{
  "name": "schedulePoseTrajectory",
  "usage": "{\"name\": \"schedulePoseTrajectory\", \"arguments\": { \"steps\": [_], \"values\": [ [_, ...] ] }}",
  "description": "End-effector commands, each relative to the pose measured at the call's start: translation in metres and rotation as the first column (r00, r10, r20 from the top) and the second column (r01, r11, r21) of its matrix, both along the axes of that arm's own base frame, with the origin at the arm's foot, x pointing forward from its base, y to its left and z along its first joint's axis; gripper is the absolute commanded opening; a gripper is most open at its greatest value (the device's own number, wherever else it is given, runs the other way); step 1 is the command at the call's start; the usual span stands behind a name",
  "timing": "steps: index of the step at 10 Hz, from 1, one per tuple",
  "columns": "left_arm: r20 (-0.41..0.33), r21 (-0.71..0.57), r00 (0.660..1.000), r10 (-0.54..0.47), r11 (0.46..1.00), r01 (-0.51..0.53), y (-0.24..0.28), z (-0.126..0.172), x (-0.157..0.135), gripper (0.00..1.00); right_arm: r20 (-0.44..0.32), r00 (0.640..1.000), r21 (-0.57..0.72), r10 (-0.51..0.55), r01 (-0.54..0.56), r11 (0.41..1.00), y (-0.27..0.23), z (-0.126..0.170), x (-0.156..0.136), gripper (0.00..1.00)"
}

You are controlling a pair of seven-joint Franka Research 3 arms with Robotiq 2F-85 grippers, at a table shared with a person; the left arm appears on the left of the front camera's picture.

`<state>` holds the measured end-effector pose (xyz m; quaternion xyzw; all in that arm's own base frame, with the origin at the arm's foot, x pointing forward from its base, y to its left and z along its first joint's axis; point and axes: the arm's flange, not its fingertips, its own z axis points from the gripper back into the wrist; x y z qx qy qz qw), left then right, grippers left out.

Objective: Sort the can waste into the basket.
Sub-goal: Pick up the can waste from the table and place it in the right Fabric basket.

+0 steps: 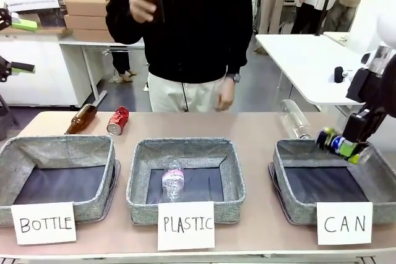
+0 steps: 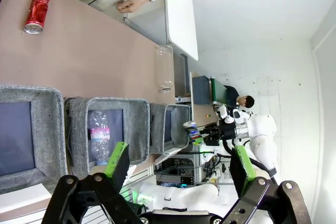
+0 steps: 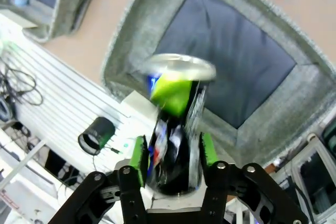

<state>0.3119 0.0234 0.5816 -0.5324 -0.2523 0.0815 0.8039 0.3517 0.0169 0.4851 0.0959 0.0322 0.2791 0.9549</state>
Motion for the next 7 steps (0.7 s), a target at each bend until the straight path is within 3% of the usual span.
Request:
{"name": "schedulePoseTrajectory", "arguments": {
  "steps": [1,7],
  "values": [
    [0.026,-0.007,1.000,-0.009,1.000,0.009,-0.002,-0.001,0.002,1.00,0.011,1.000,0.048,-0.024,0.023,0.999,0.002,0.001,0.005,1.00],
    [0.026,-0.007,1.000,-0.009,1.000,0.009,-0.002,-0.001,0.002,1.00,0.023,0.999,0.123,-0.041,0.038,0.992,-0.001,0.003,0.018,1.00]
  ]
}}
